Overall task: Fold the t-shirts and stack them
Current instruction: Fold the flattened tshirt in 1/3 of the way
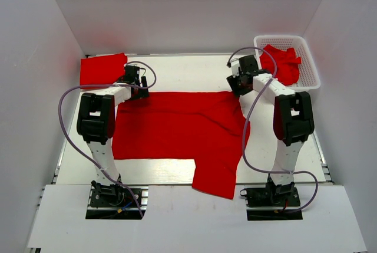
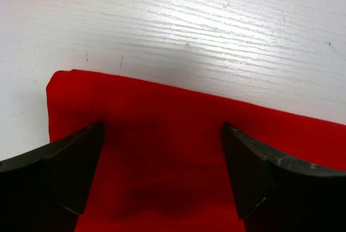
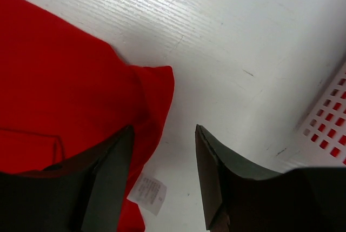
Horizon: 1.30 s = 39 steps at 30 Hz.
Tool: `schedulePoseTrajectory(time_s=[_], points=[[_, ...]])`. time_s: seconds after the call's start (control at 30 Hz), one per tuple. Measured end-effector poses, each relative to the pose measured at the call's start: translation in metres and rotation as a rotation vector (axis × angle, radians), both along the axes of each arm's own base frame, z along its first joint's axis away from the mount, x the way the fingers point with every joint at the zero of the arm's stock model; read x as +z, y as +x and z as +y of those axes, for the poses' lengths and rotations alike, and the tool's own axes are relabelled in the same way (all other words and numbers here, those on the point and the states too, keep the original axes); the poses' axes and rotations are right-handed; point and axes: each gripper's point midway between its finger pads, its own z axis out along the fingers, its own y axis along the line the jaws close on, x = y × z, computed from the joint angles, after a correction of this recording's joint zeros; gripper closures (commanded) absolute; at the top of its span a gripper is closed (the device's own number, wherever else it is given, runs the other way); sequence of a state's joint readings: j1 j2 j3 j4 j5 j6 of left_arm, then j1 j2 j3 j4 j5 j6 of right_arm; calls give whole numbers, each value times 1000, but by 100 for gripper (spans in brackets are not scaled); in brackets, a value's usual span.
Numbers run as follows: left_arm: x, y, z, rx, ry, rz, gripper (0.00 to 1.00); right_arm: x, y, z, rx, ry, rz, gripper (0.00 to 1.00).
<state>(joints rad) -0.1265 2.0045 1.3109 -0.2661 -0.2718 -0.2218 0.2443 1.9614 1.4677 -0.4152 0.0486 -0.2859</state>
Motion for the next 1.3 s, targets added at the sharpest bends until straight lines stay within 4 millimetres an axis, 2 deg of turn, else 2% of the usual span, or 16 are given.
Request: schedulePoseTrajectory(time_s=[0.13, 0.17, 0.23, 0.33, 0.37, 0.47, 0.5, 0.57, 0.73, 0.97, 1.07, 1.2, 1.3], points=[[0, 0, 0, -1, 0, 0, 0, -14, -2, -1, 41, -27, 38, 48], [0, 0, 0, -2, 1, 0, 0, -16, -2, -1, 48, -31, 42, 52], [0, 0, 0, -3, 1, 0, 0, -18, -2, -1, 58, -37, 46, 52], [0, 0, 0, -3, 2, 0, 0, -19, 1, 0, 62, -34, 43, 58], [0, 0, 0, -3, 2, 0, 0, -19, 2, 1, 63, -32, 42, 65], [0, 0, 0, -3, 2, 0, 0, -20, 6, 3, 67, -25, 36, 76], [0, 0, 0, -3, 1, 0, 0, -21, 8, 5, 69, -18, 33, 87], [0, 0, 0, -3, 1, 0, 0, -22, 8, 8, 74, -2, 34, 100], [-1, 0, 0, 3, -2, 0, 0, -19, 14, 15, -14, 71, 17, 100], [-2, -4, 1, 34, -12, -13, 0, -19, 18, -1, -352, 210, 49, 100], [-2, -6, 2, 46, -15, -17, 0, -18, 18, -6, -435, 313, 86, 100], [-3, -8, 4, 63, -21, -23, 0, -15, 19, -4, -454, 465, 118, 100], [-3, -9, 6, 73, -25, -23, 0, -10, 11, 2, -388, 589, 145, 100]])
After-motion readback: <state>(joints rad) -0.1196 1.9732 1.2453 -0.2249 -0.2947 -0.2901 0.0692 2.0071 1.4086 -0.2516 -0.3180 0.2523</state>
